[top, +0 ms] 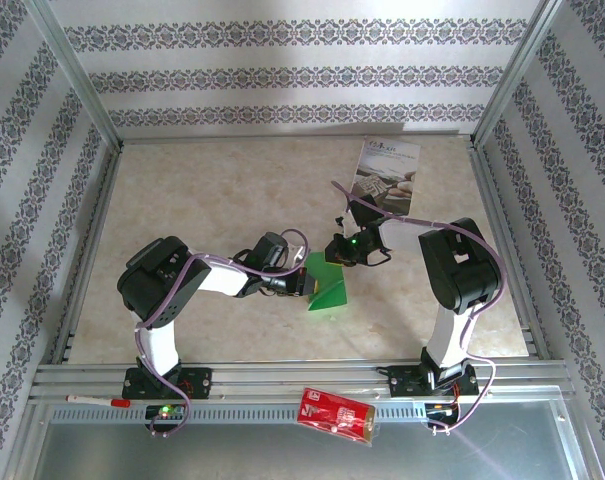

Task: Fold a paper plane with a square sheet of paper (pick it up from the middle)
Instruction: Fold the triangle a second time at the center of the table.

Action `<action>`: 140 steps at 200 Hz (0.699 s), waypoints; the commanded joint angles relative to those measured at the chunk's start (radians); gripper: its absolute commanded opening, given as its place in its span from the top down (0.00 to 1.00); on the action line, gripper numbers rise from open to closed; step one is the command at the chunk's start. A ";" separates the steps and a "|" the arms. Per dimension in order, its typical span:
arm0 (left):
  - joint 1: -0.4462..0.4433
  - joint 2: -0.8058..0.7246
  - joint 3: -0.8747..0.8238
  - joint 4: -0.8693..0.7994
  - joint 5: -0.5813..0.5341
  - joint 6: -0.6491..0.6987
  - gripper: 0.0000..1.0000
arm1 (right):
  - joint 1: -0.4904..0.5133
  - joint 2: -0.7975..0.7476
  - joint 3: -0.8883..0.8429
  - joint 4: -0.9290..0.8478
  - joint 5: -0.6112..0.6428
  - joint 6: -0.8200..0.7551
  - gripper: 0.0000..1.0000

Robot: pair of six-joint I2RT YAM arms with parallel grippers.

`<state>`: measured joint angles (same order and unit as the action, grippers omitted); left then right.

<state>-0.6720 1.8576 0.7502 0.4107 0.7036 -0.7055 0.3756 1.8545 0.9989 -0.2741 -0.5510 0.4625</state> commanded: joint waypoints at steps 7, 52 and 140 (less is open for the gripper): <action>0.006 0.032 -0.011 -0.055 0.006 0.035 1.00 | 0.004 0.033 0.012 -0.076 0.026 -0.033 0.83; -0.003 0.025 -0.008 -0.118 -0.042 0.060 1.00 | -0.002 -0.007 0.060 -0.115 0.004 -0.044 0.80; -0.029 0.022 -0.018 -0.134 -0.108 0.034 1.00 | 0.053 -0.441 -0.237 -0.006 -0.082 0.167 0.80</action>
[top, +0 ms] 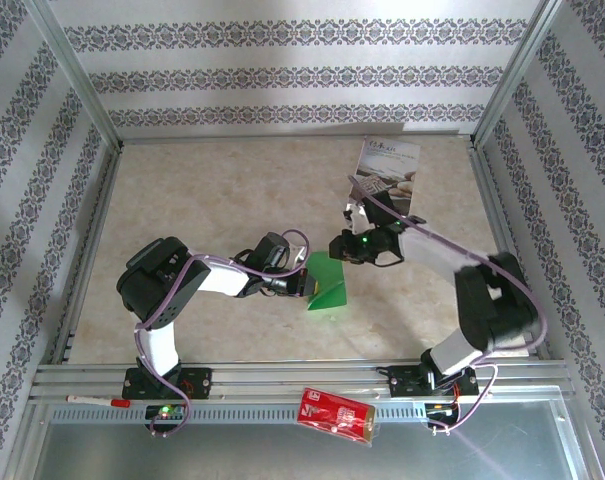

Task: Fold a paper plane with a square sheet of paper (pick it up from the middle)
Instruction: Fold the triangle a second time at the center of the table.

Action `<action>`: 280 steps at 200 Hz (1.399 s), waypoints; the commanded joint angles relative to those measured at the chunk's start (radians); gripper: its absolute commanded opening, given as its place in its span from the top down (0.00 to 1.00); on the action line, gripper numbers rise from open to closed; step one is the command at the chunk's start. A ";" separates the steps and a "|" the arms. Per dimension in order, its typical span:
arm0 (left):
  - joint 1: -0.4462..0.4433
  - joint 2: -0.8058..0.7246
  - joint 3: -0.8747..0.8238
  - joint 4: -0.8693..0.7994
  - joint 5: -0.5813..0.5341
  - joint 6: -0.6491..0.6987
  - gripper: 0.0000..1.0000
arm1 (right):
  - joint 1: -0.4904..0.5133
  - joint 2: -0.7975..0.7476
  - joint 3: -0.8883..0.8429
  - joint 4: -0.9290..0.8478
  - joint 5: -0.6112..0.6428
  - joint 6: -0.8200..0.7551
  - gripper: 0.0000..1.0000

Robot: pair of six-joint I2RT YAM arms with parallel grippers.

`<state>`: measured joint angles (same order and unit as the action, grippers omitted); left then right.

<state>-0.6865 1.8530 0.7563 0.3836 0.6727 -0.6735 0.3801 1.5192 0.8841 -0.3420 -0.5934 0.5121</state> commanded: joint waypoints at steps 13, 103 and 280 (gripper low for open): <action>-0.015 0.025 -0.024 -0.106 -0.080 0.002 1.00 | 0.099 -0.160 -0.177 0.114 -0.031 0.170 0.81; -0.018 0.033 -0.021 -0.109 -0.080 -0.004 1.00 | 0.314 -0.163 -0.305 0.394 0.044 0.307 0.84; -0.018 0.036 -0.018 -0.112 -0.075 0.011 1.00 | 0.348 -0.070 -0.368 0.402 0.079 0.264 0.85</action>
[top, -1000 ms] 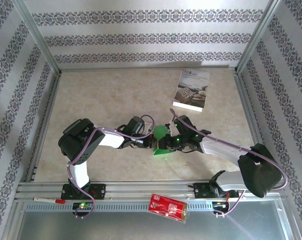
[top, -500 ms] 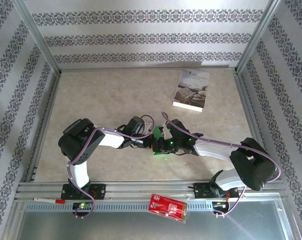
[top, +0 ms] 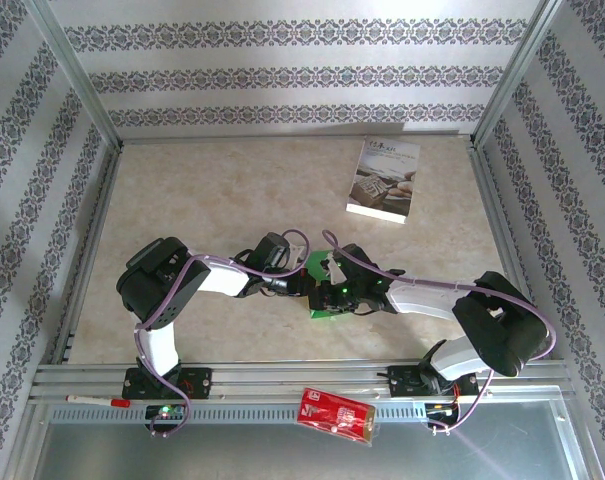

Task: Fold a paper plane with a square sheet of paper (pick it up from the middle)
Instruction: Fold the triangle a second time at the center of the table.

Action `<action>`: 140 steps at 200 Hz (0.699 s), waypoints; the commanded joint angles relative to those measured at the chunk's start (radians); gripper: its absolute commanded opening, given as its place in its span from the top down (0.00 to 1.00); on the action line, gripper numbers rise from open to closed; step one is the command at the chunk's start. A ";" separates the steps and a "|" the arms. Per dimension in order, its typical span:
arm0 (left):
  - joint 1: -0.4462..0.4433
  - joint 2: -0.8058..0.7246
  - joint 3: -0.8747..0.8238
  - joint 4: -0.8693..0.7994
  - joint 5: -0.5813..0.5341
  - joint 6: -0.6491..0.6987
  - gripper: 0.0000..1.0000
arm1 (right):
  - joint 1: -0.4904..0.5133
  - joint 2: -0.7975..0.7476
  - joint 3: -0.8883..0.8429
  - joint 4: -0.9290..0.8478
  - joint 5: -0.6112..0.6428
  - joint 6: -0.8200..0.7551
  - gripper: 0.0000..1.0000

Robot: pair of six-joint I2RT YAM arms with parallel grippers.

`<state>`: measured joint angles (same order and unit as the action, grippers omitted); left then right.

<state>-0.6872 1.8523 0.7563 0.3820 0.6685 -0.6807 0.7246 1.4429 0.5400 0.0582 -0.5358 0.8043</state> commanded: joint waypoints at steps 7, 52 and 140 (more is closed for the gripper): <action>-0.017 0.035 -0.018 -0.113 -0.069 0.019 1.00 | 0.004 0.007 -0.025 -0.003 0.022 -0.033 0.85; -0.017 0.035 -0.008 -0.123 -0.063 0.029 1.00 | -0.005 0.018 -0.029 -0.018 0.019 -0.051 0.85; -0.017 0.045 0.004 -0.129 -0.064 0.034 1.00 | -0.015 0.022 -0.038 0.002 0.015 -0.055 0.83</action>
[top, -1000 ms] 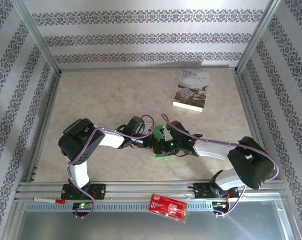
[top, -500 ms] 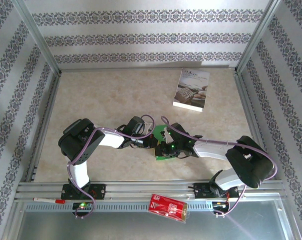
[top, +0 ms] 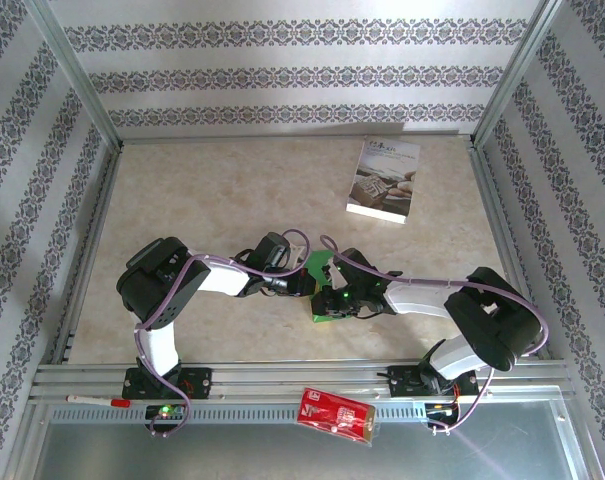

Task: Fold a paper plane with a square sheet of paper (pick it up from the middle)
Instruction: Fold the triangle a second time at the center of the table.

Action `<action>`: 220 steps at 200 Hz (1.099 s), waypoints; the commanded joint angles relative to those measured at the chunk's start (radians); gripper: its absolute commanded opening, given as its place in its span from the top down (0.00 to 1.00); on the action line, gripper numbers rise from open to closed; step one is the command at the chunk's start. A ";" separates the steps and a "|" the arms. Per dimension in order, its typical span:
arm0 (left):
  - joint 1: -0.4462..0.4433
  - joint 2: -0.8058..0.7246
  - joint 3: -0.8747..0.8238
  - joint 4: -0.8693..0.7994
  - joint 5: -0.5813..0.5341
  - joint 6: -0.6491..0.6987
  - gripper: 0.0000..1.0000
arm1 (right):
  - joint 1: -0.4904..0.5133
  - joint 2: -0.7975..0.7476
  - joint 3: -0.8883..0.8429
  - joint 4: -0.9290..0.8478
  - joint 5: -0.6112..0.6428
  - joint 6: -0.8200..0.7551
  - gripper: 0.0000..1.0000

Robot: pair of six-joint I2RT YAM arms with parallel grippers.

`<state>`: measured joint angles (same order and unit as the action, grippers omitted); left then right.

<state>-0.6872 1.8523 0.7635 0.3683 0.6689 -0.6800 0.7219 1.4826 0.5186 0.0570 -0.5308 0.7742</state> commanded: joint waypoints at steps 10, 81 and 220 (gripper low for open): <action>-0.017 0.046 0.000 -0.118 -0.062 0.035 1.00 | -0.016 -0.030 -0.020 0.005 0.005 -0.021 0.83; -0.017 0.053 0.010 -0.123 -0.057 0.035 1.00 | -0.040 -0.080 -0.019 0.017 -0.009 -0.003 0.81; -0.017 0.047 0.065 -0.139 -0.023 0.032 1.00 | -0.039 -0.026 -0.049 0.040 0.002 -0.006 0.82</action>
<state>-0.6880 1.8580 0.8082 0.2852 0.6720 -0.6727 0.6891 1.4502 0.4854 0.0875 -0.5320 0.7792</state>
